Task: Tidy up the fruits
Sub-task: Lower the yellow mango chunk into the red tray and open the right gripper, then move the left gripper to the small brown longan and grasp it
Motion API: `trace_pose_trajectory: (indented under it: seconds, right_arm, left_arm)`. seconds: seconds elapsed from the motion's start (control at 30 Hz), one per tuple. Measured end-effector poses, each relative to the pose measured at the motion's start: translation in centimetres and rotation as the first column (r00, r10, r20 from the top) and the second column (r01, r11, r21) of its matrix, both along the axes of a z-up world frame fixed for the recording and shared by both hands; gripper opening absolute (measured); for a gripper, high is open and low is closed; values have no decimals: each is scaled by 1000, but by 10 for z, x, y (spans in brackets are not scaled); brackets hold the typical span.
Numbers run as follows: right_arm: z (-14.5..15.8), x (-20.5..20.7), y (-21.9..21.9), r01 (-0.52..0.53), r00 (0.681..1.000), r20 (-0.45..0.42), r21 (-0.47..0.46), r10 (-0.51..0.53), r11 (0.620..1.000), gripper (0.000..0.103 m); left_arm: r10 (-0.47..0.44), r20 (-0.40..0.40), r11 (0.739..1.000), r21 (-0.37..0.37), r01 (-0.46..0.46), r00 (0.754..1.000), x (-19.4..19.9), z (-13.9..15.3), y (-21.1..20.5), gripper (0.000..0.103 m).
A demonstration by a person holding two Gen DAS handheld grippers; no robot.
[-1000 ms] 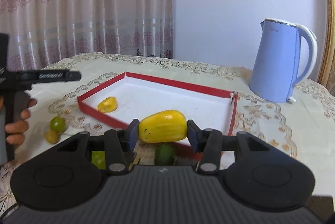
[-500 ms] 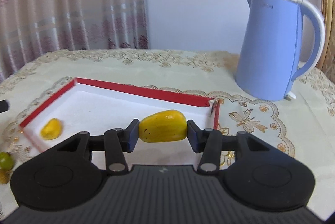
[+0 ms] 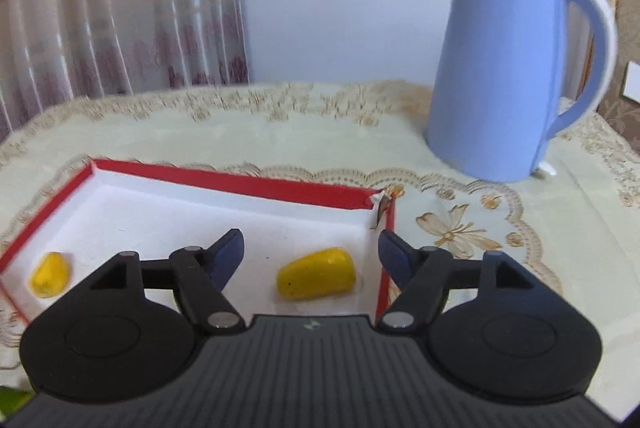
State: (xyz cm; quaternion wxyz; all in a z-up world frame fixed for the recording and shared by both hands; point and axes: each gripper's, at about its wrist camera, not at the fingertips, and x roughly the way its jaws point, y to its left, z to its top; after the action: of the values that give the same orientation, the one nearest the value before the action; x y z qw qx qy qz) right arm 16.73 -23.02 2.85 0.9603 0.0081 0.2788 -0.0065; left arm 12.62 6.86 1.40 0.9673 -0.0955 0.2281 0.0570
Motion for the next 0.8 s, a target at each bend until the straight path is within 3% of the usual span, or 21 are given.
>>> trace_pose_trajectory:
  seconds: [0.07, 0.2, 0.3, 0.43, 0.53, 0.63, 0.73, 0.8]
  right_arm:
    - [10, -28, 2, -8, 999, 45, 11, 7, 1000, 76]
    - [21, -84, 11, -3, 996, 93, -5, 3, 1000, 103]
    - [19, -123, 19, 27, 994, 108, -37, -22, 999, 103]
    - [6, -159, 30, 85, 991, 116, -91, -74, 992, 103]
    - [-9, -176, 35, 141, 981, 147, -104, -125, 985, 103]
    - [-19, -183, 37, 104, 985, 145, -62, -94, 993, 103]
    - [-23, -189, 41, 60, 983, 176, -59, -49, 996, 103]
    - [-26, -189, 44, 60, 981, 187, -50, -50, 997, 103]
  left_arm:
    - [-4, -3, 1000, -10, 4, 1000, 0, -1, 1, 94]
    - [25, 4, 1000, 8, -25, 1000, 0, 0, 0, 96]
    - [20, -49, 999, 42, -18, 999, -7, 5, -3, 96]
    - [-61, -57, 997, 45, 64, 996, -40, 11, 4, 103]
    - [-143, -68, 990, -7, 143, 987, -65, 6, 16, 103]
    - [-181, -50, 983, -48, 179, 982, -86, -5, 20, 103]
    - [-218, 10, 976, -7, 218, 976, -104, -10, 13, 103]
    - [-233, 9, 970, 78, 232, 972, -107, -12, 1, 103]
